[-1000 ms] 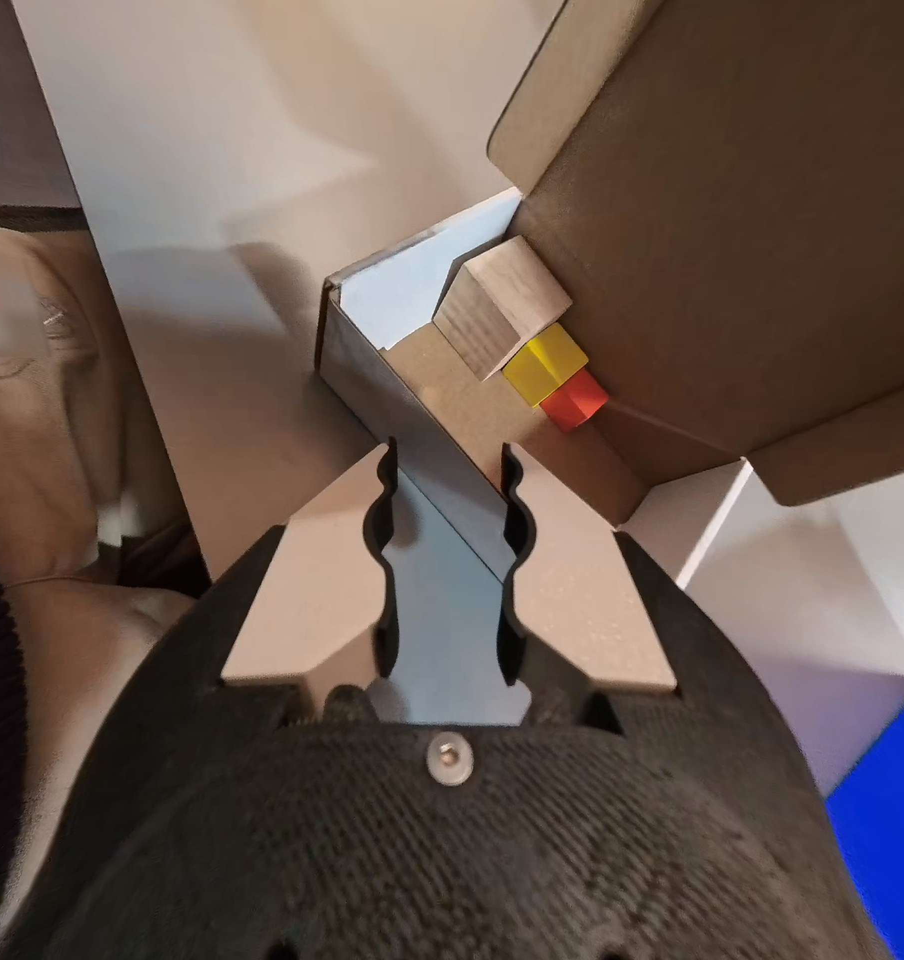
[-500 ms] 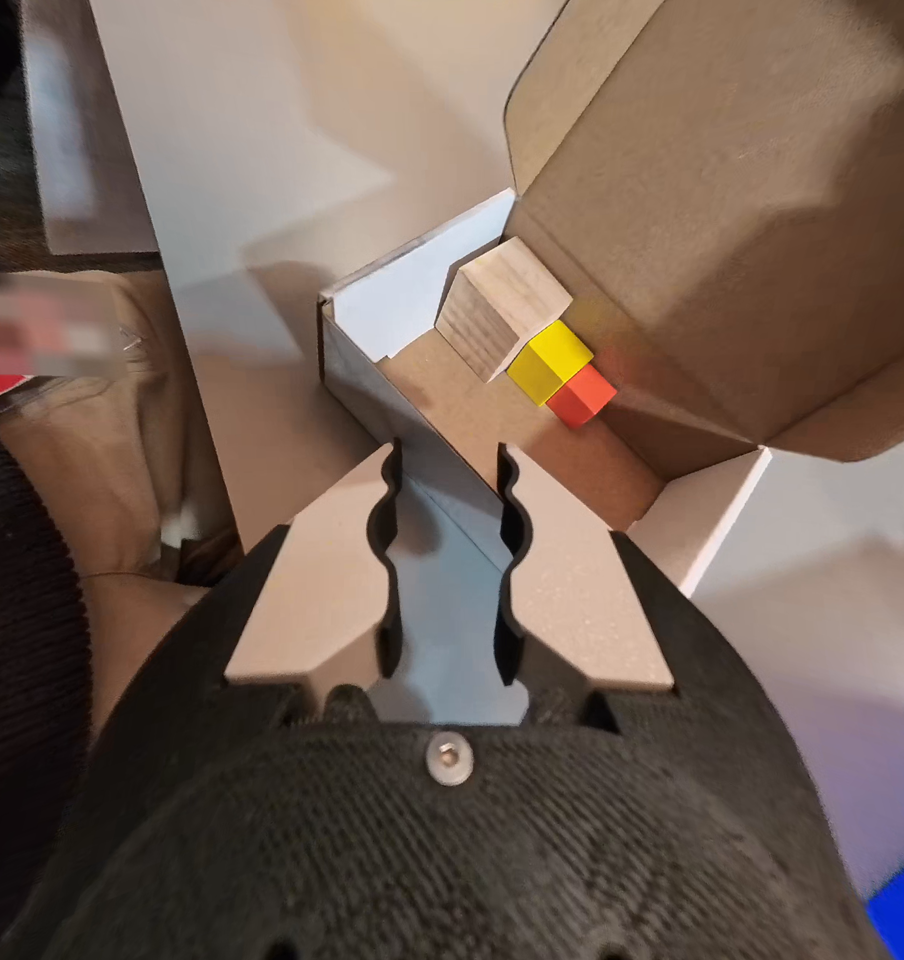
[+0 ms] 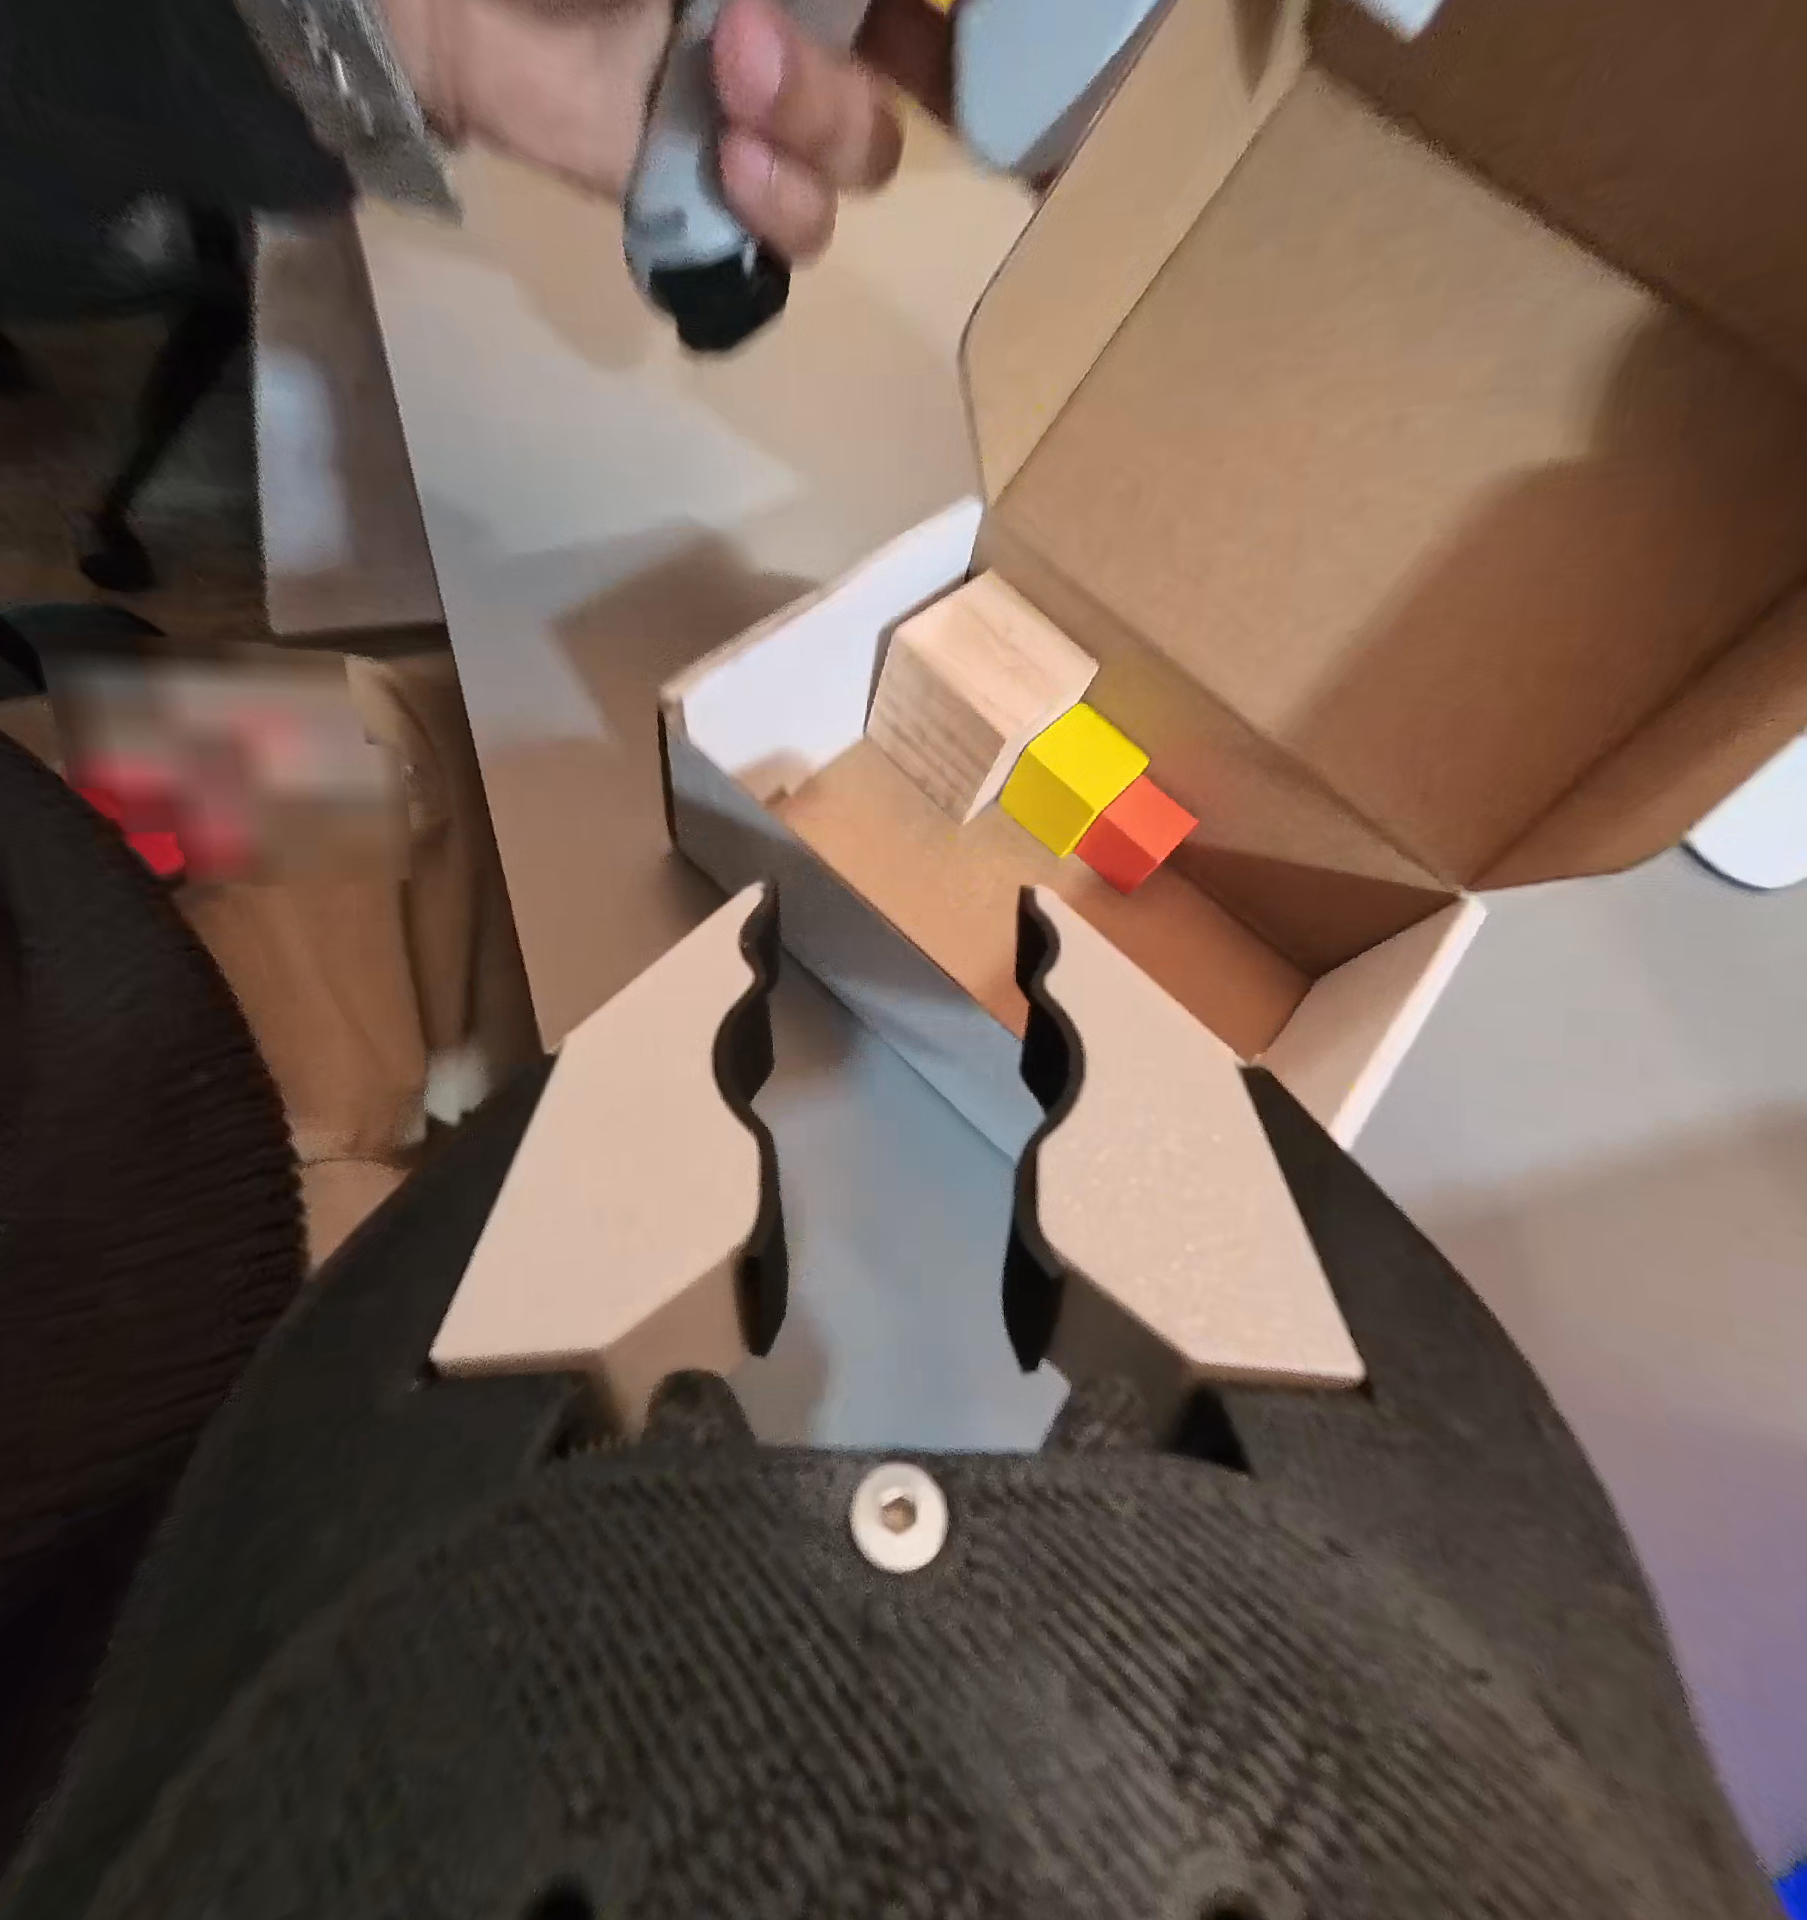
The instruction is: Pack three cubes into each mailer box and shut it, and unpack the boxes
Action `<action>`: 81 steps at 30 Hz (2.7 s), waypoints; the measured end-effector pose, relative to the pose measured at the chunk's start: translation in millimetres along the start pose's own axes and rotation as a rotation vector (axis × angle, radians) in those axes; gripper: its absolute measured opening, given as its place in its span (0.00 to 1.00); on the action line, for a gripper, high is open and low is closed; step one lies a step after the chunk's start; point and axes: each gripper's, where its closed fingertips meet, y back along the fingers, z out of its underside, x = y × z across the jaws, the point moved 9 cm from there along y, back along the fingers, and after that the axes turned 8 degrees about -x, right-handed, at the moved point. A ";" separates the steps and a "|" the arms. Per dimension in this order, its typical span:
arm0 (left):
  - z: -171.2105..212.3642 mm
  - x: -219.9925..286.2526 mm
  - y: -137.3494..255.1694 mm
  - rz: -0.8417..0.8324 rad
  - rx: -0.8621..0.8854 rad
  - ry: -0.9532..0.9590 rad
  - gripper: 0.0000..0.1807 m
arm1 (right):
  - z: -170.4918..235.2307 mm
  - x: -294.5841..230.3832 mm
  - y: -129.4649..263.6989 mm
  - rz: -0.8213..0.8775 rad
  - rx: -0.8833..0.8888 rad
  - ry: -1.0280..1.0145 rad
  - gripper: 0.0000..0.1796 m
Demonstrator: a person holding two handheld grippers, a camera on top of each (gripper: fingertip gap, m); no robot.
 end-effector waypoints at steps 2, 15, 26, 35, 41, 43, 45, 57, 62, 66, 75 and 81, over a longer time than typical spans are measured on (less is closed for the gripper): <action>4.2 -0.6 3.5 0.053 0.032 0.054 0.23 | -8.4 6.5 13.2 -0.031 0.085 -0.066 0.26; 12.4 12.0 17.7 -0.021 0.114 0.104 0.24 | -49.2 29.5 -38.5 -0.079 -0.118 -0.393 0.34; 13.4 17.0 19.3 -0.004 0.140 0.064 0.23 | -54.9 35.6 -66.3 -0.101 -0.303 -0.318 0.35; 13.6 24.0 19.8 -0.053 0.127 -0.020 0.21 | -52.5 34.7 -62.5 -0.098 -0.353 -0.353 0.37; 15.9 19.7 19.4 -0.050 0.129 0.013 0.20 | -43.4 38.4 -42.1 -0.015 -0.424 -0.309 0.33; 15.7 18.5 20.0 -0.050 0.133 0.025 0.19 | -43.5 37.0 -37.7 0.006 -0.428 -0.290 0.32; 15.4 19.1 19.9 -0.048 0.136 0.025 0.19 | -46.4 33.7 -36.9 -0.021 -0.401 -0.283 0.32; 15.4 20.0 19.6 -0.039 0.143 0.017 0.19 | -48.6 38.5 -57.0 -0.170 -0.460 -0.086 0.30; 16.4 18.1 19.3 -0.041 0.140 0.015 0.19 | -46.0 42.2 -55.4 -0.208 -0.436 -0.077 0.23; 16.9 16.0 19.7 -0.038 0.141 0.022 0.19 | -46.2 41.9 -38.9 -0.166 -0.363 -0.111 0.23; 17.7 14.7 19.1 -0.032 0.146 0.025 0.19 | -20.9 94.9 116.5 0.142 -0.077 -0.412 0.23; 17.3 16.6 18.5 -0.039 0.147 0.016 0.19 | 63.1 153.0 193.7 0.410 -0.201 -0.590 0.23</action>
